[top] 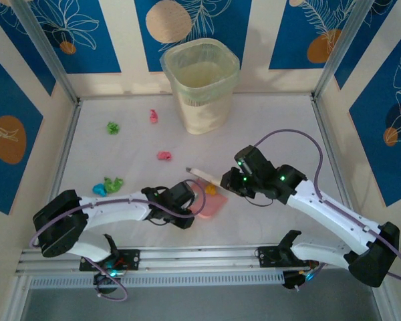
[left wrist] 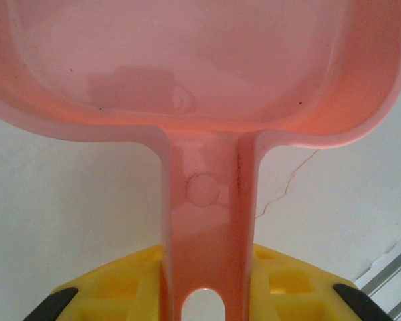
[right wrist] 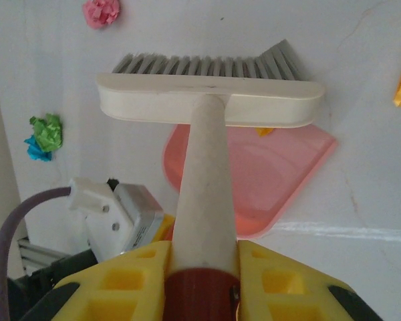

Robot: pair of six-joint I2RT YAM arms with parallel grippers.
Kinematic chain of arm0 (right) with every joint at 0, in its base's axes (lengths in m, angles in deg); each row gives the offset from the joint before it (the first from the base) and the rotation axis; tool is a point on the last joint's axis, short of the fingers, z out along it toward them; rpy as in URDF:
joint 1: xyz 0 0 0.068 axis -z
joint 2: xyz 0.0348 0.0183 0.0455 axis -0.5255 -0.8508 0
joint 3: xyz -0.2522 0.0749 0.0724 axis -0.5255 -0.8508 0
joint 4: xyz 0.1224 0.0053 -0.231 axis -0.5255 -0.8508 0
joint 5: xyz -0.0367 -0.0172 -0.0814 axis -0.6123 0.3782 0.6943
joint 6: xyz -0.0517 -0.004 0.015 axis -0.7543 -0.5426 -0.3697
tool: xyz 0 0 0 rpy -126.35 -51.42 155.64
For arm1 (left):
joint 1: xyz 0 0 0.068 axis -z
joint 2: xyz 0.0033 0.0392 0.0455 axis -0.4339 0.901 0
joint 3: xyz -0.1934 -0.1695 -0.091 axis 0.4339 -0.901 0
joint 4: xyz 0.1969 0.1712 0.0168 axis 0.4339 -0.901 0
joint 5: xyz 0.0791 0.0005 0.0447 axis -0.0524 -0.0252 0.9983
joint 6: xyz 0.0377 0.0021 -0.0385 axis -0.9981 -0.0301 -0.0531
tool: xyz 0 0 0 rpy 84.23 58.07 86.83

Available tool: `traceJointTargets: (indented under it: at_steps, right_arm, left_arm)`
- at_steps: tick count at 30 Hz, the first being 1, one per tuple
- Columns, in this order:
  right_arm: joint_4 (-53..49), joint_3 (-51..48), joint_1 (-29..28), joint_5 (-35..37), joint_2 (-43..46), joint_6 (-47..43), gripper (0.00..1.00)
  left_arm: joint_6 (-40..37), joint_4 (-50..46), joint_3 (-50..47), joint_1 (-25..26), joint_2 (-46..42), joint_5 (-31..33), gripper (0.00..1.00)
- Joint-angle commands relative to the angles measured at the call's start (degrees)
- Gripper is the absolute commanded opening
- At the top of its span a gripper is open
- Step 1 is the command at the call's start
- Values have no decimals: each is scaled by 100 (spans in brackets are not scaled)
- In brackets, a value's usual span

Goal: Sweep away the paper scraps from the table

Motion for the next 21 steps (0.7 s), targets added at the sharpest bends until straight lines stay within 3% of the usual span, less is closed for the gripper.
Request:
traceJointTargets:
  at_steps: [1, 8, 16, 21]
  right_arm:
    - [417, -183, -126, -409, 195, 314, 0]
    - [519, -327, -238, -572, 484, 537, 0]
    - [68, -316, -12, 129, 1131, 565, 0]
    - [-740, -60, 289, 1071, 1576, 349, 0]
  left_arm:
    - [-86, -82, -39, -125, 99, -135, 0]
    - [-155, 103, -137, -200, 24, -191, 0]
    - [-294, 487, -282, -200, 68, -453, 0]
    - [-391, 796, -385, -194, 99, -750, 0]
